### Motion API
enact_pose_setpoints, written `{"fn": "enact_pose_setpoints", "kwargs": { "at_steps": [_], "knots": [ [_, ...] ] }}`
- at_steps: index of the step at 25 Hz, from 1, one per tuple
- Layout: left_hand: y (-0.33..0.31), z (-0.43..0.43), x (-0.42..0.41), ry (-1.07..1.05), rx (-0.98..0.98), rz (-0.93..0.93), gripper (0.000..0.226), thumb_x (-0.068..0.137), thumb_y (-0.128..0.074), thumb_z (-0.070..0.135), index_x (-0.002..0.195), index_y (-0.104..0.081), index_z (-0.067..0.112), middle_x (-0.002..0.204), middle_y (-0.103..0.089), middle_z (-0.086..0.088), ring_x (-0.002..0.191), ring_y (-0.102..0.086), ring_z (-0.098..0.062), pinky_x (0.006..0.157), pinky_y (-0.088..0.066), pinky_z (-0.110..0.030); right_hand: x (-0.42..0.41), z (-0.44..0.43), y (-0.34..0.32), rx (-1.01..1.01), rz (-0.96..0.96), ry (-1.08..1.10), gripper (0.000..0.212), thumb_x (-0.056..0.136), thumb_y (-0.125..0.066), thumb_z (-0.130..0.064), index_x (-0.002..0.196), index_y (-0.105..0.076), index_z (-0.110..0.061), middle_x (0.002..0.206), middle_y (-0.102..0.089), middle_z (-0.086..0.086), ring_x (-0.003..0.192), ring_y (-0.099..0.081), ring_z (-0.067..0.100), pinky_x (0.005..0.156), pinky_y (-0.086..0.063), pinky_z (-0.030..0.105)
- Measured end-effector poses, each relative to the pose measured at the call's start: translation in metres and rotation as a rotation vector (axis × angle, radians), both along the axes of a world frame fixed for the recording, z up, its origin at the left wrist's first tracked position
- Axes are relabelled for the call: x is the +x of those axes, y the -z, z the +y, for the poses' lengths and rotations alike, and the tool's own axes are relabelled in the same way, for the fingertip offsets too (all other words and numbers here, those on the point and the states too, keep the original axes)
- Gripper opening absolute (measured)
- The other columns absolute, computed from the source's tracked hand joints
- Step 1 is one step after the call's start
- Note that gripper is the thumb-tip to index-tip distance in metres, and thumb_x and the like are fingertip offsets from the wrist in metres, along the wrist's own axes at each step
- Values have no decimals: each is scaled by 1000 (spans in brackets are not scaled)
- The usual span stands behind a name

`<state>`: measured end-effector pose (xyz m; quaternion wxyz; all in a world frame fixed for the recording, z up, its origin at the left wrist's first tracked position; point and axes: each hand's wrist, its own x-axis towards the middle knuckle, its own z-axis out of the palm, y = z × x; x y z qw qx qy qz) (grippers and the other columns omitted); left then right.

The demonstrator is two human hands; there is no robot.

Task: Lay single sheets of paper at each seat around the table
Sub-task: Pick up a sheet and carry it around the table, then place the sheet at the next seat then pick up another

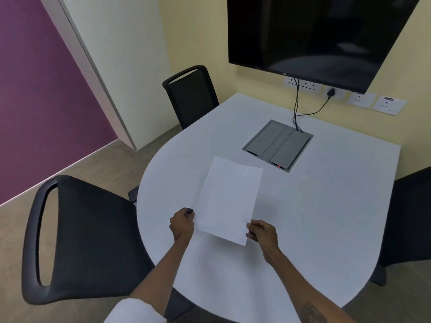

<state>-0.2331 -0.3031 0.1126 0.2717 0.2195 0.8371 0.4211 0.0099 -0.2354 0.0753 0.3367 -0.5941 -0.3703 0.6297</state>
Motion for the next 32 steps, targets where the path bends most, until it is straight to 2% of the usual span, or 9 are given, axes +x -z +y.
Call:
{"fn": "enact_pose_setpoints", "kwargs": {
  "at_steps": [5,8,13,18,24,27,29,32],
  "knots": [
    [18,19,-58,118,-59,31,14,92,-61,6,98,-73,6,92,-74,-13,74,-73,-32,66,-53,-26,-48,-11,15,-32,-20,81,9,82,-75,-5,90,-76,-1,77,-68,11,61,-68,15,82,-61,38],
    [32,32,-88,198,-84,53,13,92,-62,5,98,-73,6,92,-74,-12,73,-73,-31,65,-52,-26,-77,-14,27,-58,-24,134,9,82,-74,-3,90,-75,-1,78,-68,13,64,-68,19,81,-62,38],
    [56,50,-126,285,-139,85,12,91,-62,7,97,-72,8,94,-75,-9,76,-73,-30,73,-51,-28,-113,-21,44,-105,-32,199,7,80,-75,-3,86,-74,2,75,-66,12,63,-67,20,80,-62,39],
    [78,75,-146,361,-179,94,12,90,-64,8,96,-73,9,94,-76,-8,77,-73,-30,77,-57,-34,-133,-15,60,-153,-54,235,4,79,-75,-2,80,-73,2,72,-67,11,66,-65,22,70,-62,31],
    [99,116,-162,414,-259,125,11,88,-66,12,94,-75,11,91,-78,-7,79,-74,-26,77,-49,-28,-148,12,87,-223,-84,205,6,79,-75,-5,82,-74,1,81,-76,16,70,-72,24,69,-62,32],
    [109,134,-166,438,-288,155,13,89,-66,13,96,-75,10,94,-77,-7,80,-70,-24,76,-46,-28,-157,25,100,-264,-90,207,8,79,-75,-5,85,-74,1,77,-75,12,67,-72,20,60,-58,26],
    [112,142,-166,438,-317,184,14,90,-65,14,99,-75,12,98,-76,-6,84,-66,-23,73,-40,-26,-162,32,107,-289,-90,211,9,80,-75,-6,85,-74,1,76,-74,10,66,-71,20,59,-57,25],
    [120,149,-172,403,-368,195,14,90,-64,16,99,-75,16,100,-75,-7,83,-62,-27,70,-41,-28,-171,36,116,-306,-85,211,6,81,-75,-7,82,-74,-1,75,-74,10,66,-70,20,59,-56,26]
  ]
}}
